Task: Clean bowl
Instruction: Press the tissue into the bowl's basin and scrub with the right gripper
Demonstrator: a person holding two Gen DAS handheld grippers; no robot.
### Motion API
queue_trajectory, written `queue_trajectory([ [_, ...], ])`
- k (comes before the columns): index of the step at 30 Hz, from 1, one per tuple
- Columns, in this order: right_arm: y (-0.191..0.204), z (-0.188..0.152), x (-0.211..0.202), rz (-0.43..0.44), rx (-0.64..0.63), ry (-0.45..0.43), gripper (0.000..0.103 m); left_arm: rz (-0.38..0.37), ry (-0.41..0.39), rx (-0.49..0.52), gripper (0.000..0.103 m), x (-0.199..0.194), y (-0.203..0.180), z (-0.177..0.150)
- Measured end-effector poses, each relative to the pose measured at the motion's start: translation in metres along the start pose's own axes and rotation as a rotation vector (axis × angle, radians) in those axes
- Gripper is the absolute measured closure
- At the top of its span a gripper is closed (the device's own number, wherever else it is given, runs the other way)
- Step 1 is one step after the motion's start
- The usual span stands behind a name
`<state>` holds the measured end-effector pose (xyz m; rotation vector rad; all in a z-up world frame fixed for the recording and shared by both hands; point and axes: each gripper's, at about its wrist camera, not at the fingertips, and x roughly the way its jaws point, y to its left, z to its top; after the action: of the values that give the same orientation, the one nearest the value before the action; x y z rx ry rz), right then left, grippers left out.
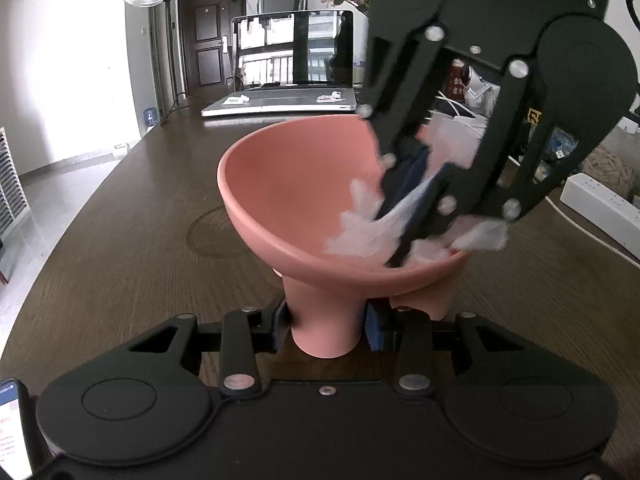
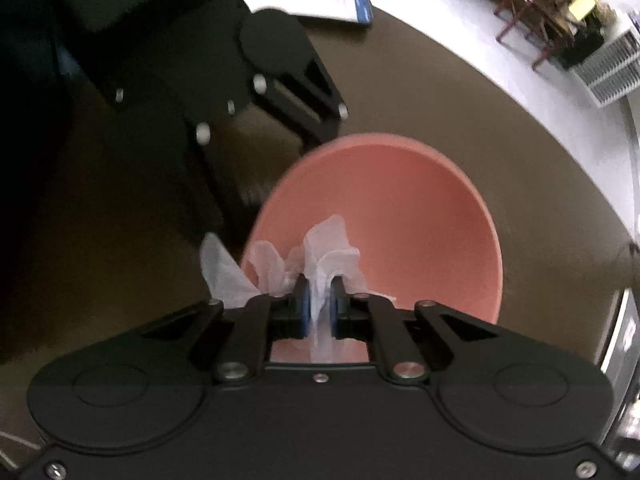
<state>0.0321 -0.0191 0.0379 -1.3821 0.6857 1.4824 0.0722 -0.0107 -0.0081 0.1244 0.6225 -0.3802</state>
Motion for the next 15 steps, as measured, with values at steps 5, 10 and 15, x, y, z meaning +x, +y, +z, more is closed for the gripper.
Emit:
queue_trajectory([
  [5, -0.009, 0.014, 0.003, -0.044, -0.018, -0.029, 0.094, 0.0, 0.0, 0.0, 0.065, 0.001, 0.0, 0.0],
  [10, -0.031, 0.009, 0.005, -0.087, -0.006, -0.009, 0.094, -0.001, 0.0, -0.001, 0.065, 0.001, 0.001, 0.0],
  [15, -0.036, -0.009, 0.006, -0.099, 0.005, 0.052, 0.094, -0.003, 0.0, -0.003, 0.065, 0.001, 0.003, 0.0],
])
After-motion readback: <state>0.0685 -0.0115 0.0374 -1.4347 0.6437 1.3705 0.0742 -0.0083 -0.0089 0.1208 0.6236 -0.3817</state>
